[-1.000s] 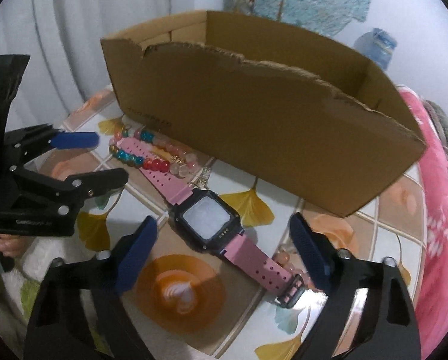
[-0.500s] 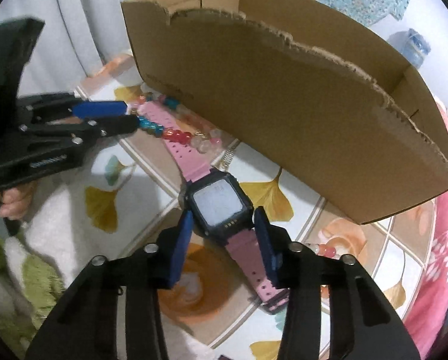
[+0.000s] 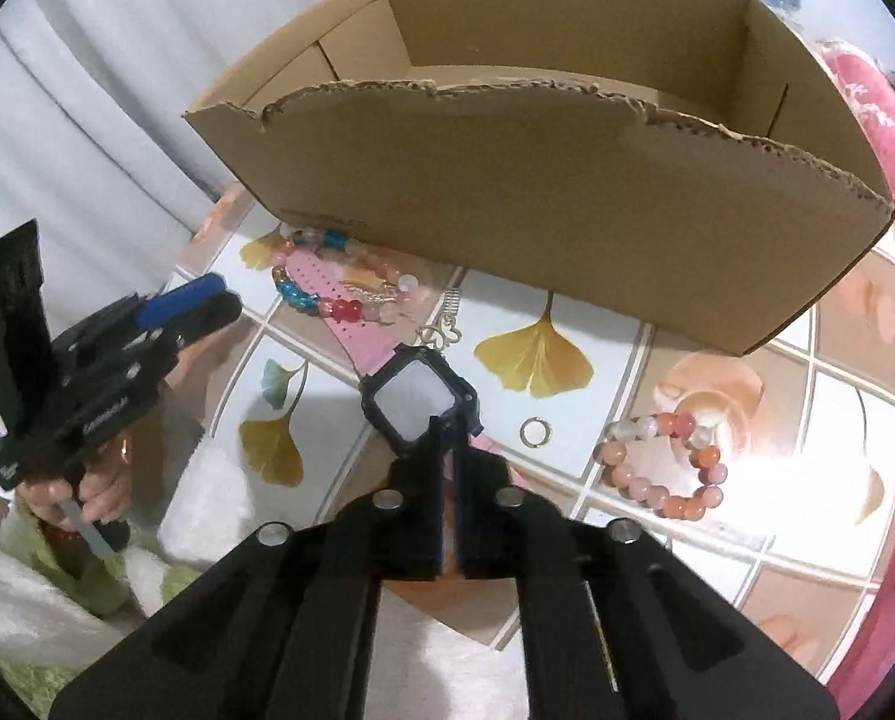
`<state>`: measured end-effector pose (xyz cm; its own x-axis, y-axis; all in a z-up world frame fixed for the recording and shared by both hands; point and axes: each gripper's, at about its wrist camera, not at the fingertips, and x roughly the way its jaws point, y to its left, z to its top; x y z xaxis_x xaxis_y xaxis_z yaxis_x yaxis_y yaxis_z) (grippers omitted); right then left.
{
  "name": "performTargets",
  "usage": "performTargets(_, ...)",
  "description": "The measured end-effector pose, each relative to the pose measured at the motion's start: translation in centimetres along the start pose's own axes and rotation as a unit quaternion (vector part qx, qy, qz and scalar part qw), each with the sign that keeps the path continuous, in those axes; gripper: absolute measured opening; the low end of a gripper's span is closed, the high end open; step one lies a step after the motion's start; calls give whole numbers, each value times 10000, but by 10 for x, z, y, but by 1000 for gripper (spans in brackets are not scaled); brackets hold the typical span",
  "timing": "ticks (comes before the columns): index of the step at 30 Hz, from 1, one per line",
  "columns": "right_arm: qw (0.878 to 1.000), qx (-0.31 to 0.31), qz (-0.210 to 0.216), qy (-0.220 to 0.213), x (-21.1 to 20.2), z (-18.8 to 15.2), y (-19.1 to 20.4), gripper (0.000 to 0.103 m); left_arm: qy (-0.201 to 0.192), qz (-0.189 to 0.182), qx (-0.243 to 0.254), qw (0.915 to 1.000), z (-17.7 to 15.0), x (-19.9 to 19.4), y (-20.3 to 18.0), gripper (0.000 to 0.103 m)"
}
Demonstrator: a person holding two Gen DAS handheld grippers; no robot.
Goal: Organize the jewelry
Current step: 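Lift the watch with the right gripper while the left gripper grasps its strap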
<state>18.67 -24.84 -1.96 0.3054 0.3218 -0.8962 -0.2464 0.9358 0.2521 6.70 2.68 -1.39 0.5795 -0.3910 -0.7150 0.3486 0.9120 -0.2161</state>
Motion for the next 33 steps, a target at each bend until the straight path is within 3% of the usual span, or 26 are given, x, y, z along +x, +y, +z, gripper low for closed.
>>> performTargets(2,9997,-156,-148,-87,2,-2,8,29,27,-54,121,9999,-4,-4,-7,31)
performTargets(4,9984,-413,-305,-218,4,-3,19,42,70,-113,194,9997,-8,-7,-13,31)
performTargets(7,9932,-975,-563,-305,13,-2,38,49,203,-312,145,9992,-14,-4,-19,31)
performTargets(11,9830,-1623,-834,-223,27,-4,52,52,138,-461,46,9988,-19,-2,-26,32)
performTargets(14,9759,-1948,-978,-82,40,-4,58,52,-39,-470,105,9988,-21,-3,-29,47)
performTargets(15,9742,-2003,-1036,-67,43,-3,58,52,-106,-479,125,9987,-22,-4,-29,48)
performTargets(21,9787,-1861,-851,155,42,9,52,46,-123,-584,101,9982,-23,-4,-24,52)
performTargets(25,9893,-1362,-349,380,38,18,43,45,-73,-747,27,9972,-26,-7,-18,52)
performTargets(29,9965,-374,419,623,33,29,21,45,-54,-910,109,9958,-29,-13,-16,54)
performTargets(31,9926,265,903,768,36,33,7,45,-25,-1029,182,9945,-31,-16,-19,57)
performTargets(33,9779,1047,1539,954,42,29,-10,45,-5,-1198,264,9924,-34,-19,-24,58)
